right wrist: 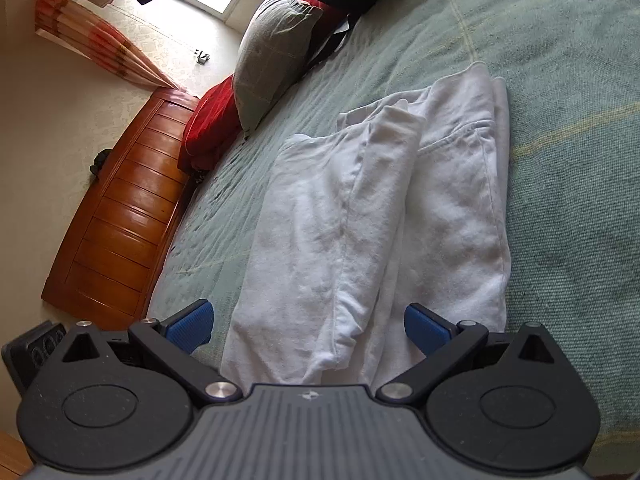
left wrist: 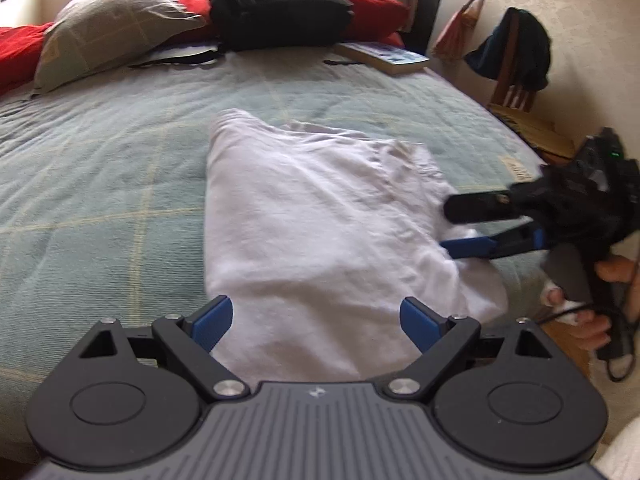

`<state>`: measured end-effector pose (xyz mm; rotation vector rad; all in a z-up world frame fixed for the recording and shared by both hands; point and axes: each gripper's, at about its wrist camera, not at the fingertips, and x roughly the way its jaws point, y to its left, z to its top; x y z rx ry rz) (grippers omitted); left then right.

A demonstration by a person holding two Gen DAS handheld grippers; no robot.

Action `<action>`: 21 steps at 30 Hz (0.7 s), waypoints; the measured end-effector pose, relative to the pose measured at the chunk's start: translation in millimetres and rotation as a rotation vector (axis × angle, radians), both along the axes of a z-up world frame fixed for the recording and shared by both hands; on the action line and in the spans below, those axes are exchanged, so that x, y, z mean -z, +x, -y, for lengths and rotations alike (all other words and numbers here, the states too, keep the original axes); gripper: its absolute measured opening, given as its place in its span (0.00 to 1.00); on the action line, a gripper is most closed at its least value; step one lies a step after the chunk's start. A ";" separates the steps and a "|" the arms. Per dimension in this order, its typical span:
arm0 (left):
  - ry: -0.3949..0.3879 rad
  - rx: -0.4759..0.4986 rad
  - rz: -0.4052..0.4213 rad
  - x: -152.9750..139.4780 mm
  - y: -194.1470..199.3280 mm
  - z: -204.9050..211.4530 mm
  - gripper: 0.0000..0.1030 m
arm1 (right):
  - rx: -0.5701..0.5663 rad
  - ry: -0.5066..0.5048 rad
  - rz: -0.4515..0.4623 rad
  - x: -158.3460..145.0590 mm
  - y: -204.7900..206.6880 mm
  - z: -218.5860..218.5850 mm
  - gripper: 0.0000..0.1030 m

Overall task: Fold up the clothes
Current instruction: 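Close the right gripper on the end of the folded white shirt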

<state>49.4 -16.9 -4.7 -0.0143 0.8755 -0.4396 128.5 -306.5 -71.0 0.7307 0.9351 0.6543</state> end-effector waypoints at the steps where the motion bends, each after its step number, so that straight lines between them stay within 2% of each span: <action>1: -0.019 0.011 0.002 -0.6 -1.8 -0.8 0.88 | -0.002 -0.003 0.003 -0.8 2.3 -2.5 1.00; 4: -0.048 0.007 0.007 -0.9 -4.3 -4.9 0.88 | -0.021 -0.018 0.026 -5.6 13.2 -9.9 1.00; 8: -0.062 -0.015 0.000 4.3 -5.1 -10.2 0.88 | -0.015 0.013 0.026 -3.2 37.0 -9.4 1.00; 18: -0.087 -0.034 -0.010 12.3 -2.4 -18.5 0.88 | -0.020 0.176 0.045 15.6 23.7 3.9 1.00; 21: -0.089 -0.036 -0.011 13.3 -3.3 -19.7 0.88 | 0.011 0.163 0.066 10.4 36.8 4.4 0.98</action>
